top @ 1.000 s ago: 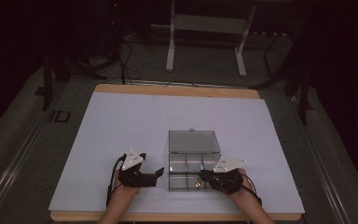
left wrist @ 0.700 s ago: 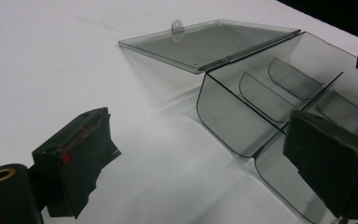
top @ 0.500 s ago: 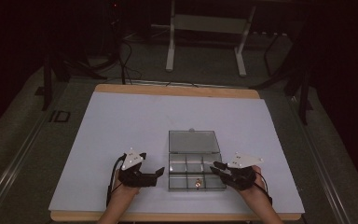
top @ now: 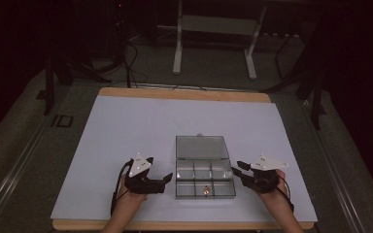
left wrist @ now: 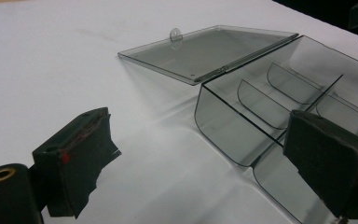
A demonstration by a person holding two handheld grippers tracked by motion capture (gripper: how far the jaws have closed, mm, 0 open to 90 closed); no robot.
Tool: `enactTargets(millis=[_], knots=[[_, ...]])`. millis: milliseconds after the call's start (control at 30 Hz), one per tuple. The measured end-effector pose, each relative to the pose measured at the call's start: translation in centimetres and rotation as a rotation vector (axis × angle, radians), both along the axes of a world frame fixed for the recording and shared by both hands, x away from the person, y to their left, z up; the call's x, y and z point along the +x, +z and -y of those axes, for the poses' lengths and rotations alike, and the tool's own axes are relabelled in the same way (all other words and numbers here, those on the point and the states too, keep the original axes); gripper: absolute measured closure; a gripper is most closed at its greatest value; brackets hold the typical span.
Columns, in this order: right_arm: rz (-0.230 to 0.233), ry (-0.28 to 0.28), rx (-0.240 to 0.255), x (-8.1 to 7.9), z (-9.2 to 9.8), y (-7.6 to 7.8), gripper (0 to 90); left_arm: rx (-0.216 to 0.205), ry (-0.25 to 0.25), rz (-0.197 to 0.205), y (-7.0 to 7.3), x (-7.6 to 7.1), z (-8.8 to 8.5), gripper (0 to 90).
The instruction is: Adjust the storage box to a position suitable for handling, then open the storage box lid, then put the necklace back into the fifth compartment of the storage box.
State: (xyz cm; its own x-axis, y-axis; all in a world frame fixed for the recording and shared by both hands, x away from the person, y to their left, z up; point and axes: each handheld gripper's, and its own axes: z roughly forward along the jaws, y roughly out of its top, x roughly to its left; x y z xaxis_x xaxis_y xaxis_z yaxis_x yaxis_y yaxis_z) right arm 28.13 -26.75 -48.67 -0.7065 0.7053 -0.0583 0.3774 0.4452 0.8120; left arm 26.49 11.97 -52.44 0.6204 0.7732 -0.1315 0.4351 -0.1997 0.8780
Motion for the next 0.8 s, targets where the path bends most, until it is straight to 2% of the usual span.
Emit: enactTargets(millis=[133,300,400,500,633,800], knots=[[-0.002,-0.021,0.005,0.3,0.6,-0.1,62.6,-0.025,-0.021,-0.015,0.0,0.2,0.1,8.8],[0.010,-0.052,0.014,0.5,1.1,-0.2,60.1,-0.041,-0.050,-0.059,0.7,0.6,0.5,8.7],[0.030,-0.065,0.012,0.5,1.2,-0.2,58.0,-0.037,-0.047,-0.060,0.9,0.7,0.6,8.7],[0.017,-0.069,0.035,0.7,1.5,-0.2,56.3,-0.042,-0.038,-0.058,1.4,1.1,0.6,8.7],[0.019,-0.080,0.037,0.8,1.5,-0.1,52.3,-0.056,-0.042,-0.063,1.8,1.7,0.7,8.7],[0.012,-0.076,0.043,0.9,1.4,-0.2,51.4,-0.036,-0.060,-0.055,2.3,2.2,1.4,8.7]])
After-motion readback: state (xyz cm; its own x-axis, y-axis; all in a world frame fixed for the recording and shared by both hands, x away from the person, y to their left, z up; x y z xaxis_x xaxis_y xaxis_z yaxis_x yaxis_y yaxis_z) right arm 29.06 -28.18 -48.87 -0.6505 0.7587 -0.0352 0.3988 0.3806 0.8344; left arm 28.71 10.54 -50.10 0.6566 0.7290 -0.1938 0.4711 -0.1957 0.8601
